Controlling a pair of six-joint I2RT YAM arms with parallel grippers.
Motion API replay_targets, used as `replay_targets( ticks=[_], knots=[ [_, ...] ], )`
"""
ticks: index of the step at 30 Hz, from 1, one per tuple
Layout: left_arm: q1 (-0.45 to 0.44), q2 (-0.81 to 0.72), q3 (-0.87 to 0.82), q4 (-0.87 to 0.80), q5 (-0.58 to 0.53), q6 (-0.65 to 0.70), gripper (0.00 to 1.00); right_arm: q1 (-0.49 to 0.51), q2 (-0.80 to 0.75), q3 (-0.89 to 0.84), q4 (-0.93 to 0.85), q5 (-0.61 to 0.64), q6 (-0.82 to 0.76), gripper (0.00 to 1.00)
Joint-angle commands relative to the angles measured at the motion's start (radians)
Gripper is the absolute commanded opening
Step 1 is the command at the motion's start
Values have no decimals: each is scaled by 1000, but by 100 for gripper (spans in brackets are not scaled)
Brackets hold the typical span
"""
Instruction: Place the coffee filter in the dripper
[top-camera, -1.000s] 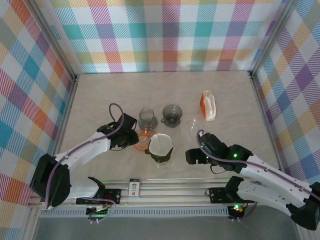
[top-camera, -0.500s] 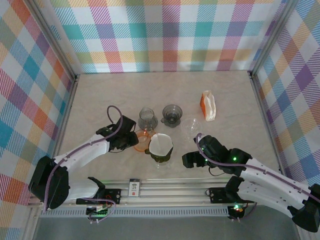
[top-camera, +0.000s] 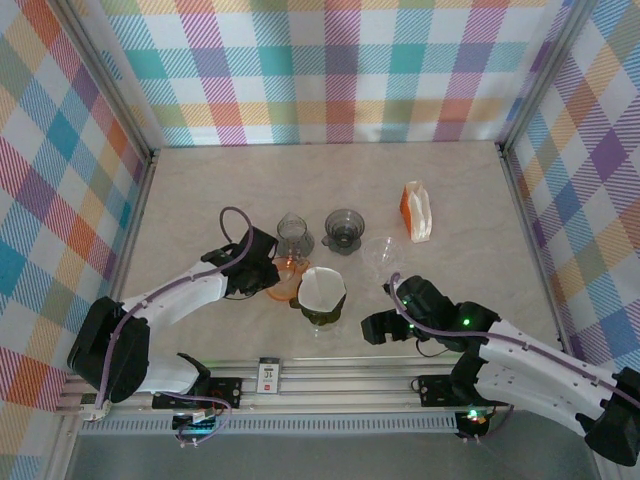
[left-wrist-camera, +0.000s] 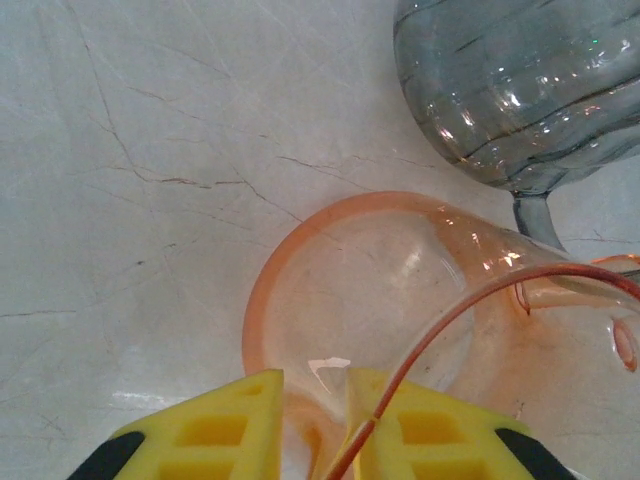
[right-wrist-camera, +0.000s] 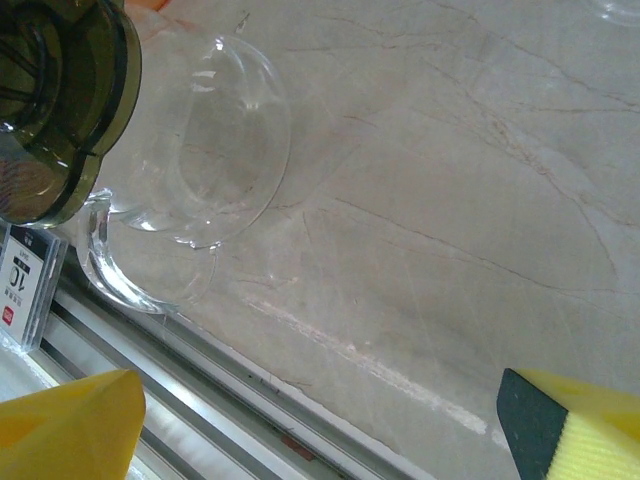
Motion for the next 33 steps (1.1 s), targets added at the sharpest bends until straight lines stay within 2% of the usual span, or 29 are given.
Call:
replay_targets(
  ticks=[1, 6, 19, 23, 26, 29, 33],
  knots=[
    [0, -31, -33, -78, -43, -18, 19, -10, 15, -28, 54, -38, -16, 92],
    [4, -136, -80, -147, -44, -47, 18, -22, 39, -58, 117, -77, -19, 91],
    [5, -411, -141, -457, -60, -156, 17, -30, 160, -123, 320, -197, -59, 89],
    [6, -468, -170, -486, -62, -189, 20, -29, 190, -137, 394, -235, -71, 87],
    [7, -466, -197, -470, -44, -212, 29, -30, 219, -146, 450, -268, -75, 85],
    [7, -480, -219, -452, -27, -225, 55, -31, 238, -150, 476, -282, -82, 83],
    [7, -537, -196, -462, -40, -231, 75, -31, 231, -155, 485, -304, -95, 83]
  ],
)
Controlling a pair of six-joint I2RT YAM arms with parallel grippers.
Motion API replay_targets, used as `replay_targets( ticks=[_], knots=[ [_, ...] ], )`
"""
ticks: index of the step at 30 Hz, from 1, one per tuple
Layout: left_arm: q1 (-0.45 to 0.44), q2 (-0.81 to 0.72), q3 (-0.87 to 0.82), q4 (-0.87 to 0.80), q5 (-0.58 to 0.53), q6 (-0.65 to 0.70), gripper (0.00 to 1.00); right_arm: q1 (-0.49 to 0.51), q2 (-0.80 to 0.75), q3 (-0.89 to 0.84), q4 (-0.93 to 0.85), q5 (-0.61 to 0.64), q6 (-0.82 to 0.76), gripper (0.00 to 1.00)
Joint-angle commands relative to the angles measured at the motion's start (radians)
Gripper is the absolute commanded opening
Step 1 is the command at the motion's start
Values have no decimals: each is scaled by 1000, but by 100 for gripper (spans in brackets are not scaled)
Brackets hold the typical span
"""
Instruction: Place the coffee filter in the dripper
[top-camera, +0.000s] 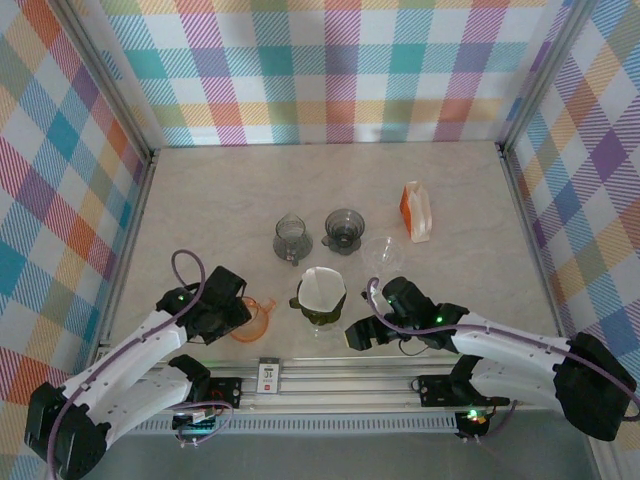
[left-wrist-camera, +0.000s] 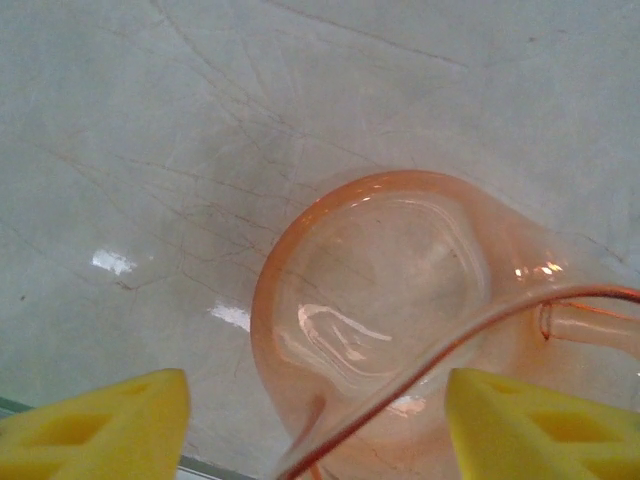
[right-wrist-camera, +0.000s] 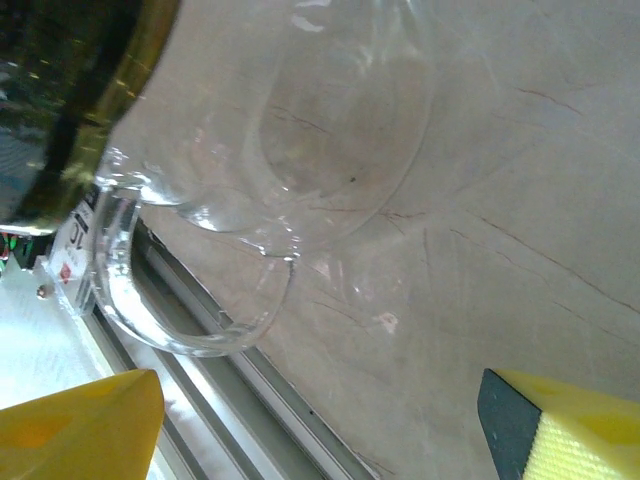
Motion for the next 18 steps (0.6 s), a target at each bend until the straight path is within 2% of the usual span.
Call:
replay_targets(
  ticks=[1, 5, 10, 14, 18],
  knots=[
    [5, -54, 28, -25, -9, -15, 79, -7, -3, -17, 52, -42, -35, 84],
    [4, -99, 80, -27, -5, -13, 87, -7, 28, -12, 87, -29, -37, 84],
    [5, -123, 119, -20, 3, -10, 88, -6, 82, -9, 158, -74, -49, 80],
    [4, -121, 127, -16, 7, -10, 88, -2, 65, -14, 168, -82, -72, 87],
    [5, -128, 121, 0, 7, -12, 88, 7, 55, -17, 184, -80, -83, 89]
  ],
)
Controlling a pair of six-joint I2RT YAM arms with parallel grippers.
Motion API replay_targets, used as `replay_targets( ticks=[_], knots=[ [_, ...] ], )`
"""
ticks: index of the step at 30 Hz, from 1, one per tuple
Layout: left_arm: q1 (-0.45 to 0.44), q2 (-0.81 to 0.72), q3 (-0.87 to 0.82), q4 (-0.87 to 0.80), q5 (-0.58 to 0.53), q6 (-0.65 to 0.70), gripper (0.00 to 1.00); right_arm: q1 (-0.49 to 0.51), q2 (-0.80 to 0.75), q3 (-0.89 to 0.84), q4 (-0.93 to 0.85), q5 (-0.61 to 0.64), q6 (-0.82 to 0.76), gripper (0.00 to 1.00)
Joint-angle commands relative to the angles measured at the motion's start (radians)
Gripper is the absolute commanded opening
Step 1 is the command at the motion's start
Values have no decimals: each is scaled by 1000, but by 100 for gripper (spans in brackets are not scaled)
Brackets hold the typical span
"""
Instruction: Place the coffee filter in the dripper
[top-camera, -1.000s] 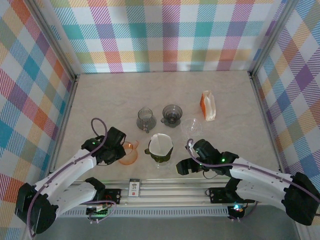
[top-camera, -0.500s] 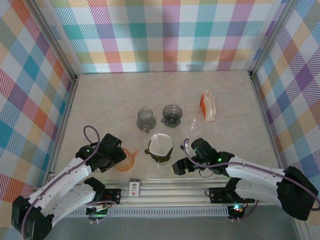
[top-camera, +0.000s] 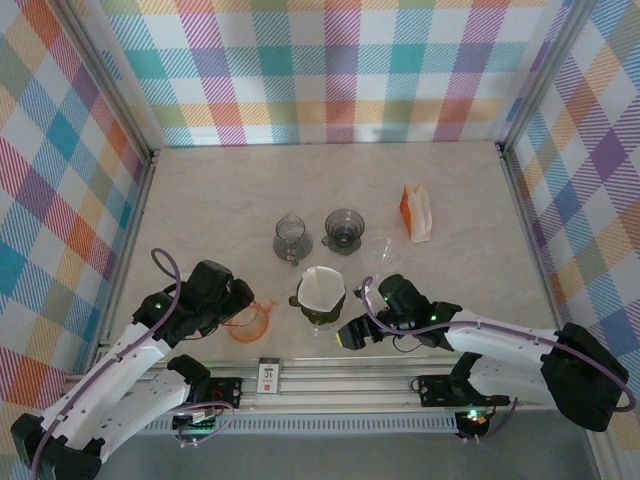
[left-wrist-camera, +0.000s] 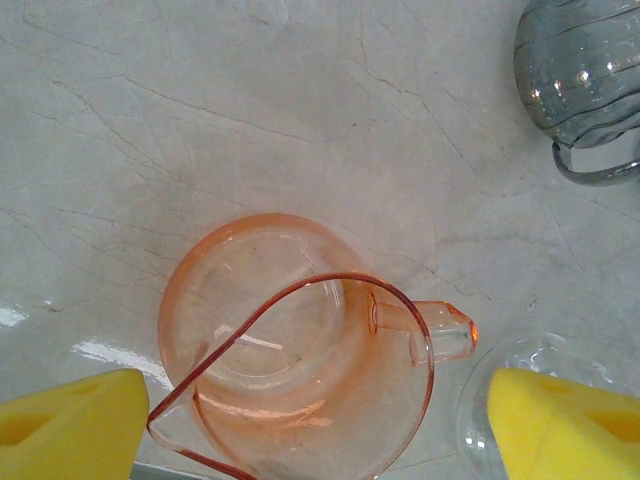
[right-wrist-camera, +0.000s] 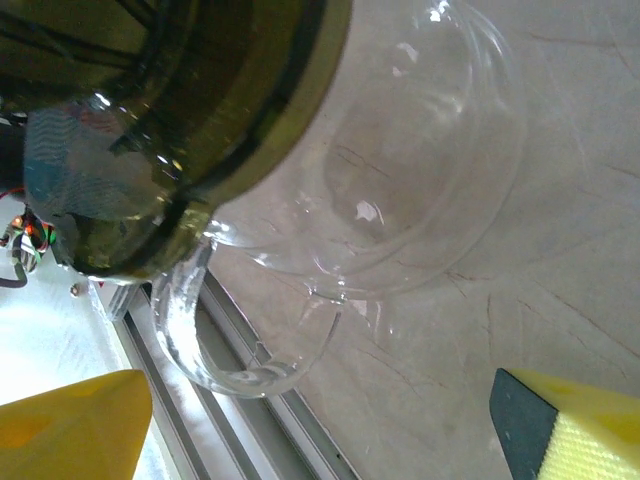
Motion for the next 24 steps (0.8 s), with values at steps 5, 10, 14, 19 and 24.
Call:
replay_targets(
  ticks=[5, 10, 14, 19, 24],
  knots=[
    [4, -10, 14, 18, 7, 1, 88, 11, -31, -39, 64, -14, -53, 90],
    [5, -10, 8, 15, -2, 1, 88, 29, -3, -46, 107, -15, -81, 90],
    [5, -19, 4, 18, 0, -5, 88, 55, 33, -51, 167, 24, -103, 91],
    [5, -27, 21, 13, 3, -7, 88, 61, 97, -47, 246, 32, -119, 90],
    [5, -29, 27, -1, 1, 0, 88, 63, 148, -30, 291, 53, -142, 87]
  ],
)
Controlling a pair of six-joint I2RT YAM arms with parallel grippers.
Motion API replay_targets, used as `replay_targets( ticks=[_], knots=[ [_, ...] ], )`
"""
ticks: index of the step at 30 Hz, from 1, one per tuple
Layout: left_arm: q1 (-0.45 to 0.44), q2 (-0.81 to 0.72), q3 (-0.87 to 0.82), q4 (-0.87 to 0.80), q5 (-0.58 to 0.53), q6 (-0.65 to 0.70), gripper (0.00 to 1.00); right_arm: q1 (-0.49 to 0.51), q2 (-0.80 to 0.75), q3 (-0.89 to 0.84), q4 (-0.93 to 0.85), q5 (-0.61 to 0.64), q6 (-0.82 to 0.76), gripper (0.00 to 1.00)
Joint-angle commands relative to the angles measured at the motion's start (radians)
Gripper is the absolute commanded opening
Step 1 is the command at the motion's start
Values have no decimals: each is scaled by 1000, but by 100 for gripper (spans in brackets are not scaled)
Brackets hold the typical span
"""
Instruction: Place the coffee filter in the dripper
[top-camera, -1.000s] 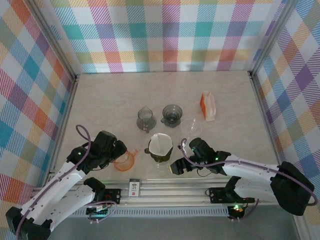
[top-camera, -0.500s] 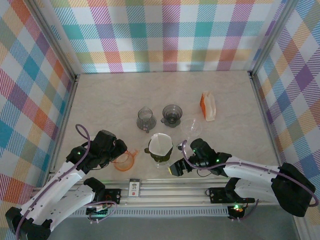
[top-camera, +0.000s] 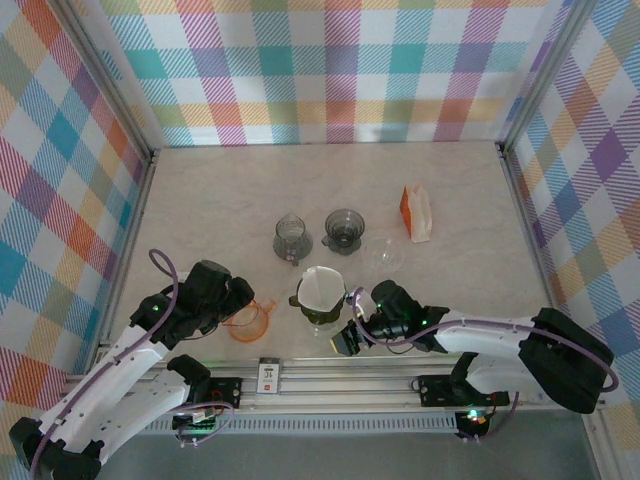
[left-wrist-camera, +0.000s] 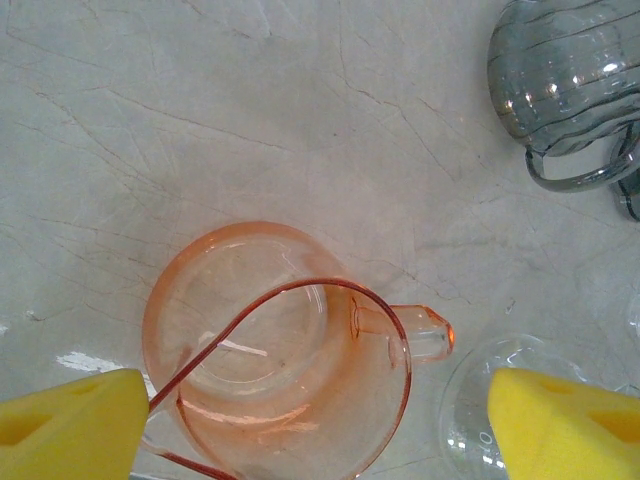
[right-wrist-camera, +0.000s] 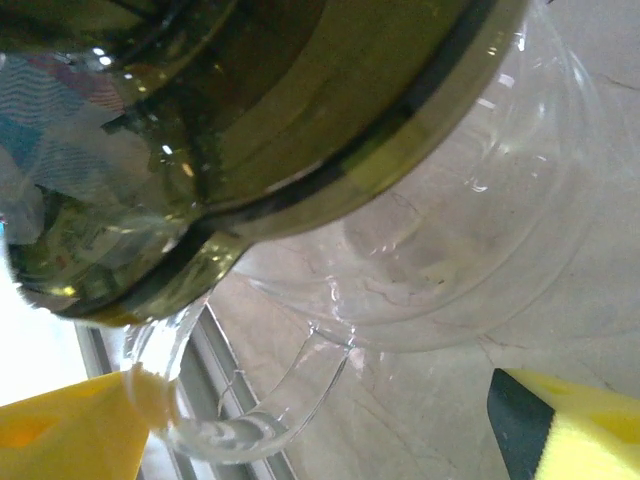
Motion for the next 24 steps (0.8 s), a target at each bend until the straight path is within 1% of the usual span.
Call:
replay_targets(
  ticks=[1, 12, 17, 20, 24],
  knots=[
    [5, -12, 25, -20, 2, 1, 88, 8, 23, 16, 75, 23, -42, 87],
    [5, -53, 20, -39, 10, -6, 88, 11, 133, 69, 162, 78, -60, 82],
    [5, -74, 6, -64, 8, -14, 88, 11, 213, 117, 190, 80, -73, 81],
    [5, -98, -17, -100, -10, -49, 88, 11, 276, 164, 197, 94, -78, 79],
    [5, -149, -62, -118, -6, -95, 87, 11, 351, 226, 206, 112, -74, 78]
  ],
)
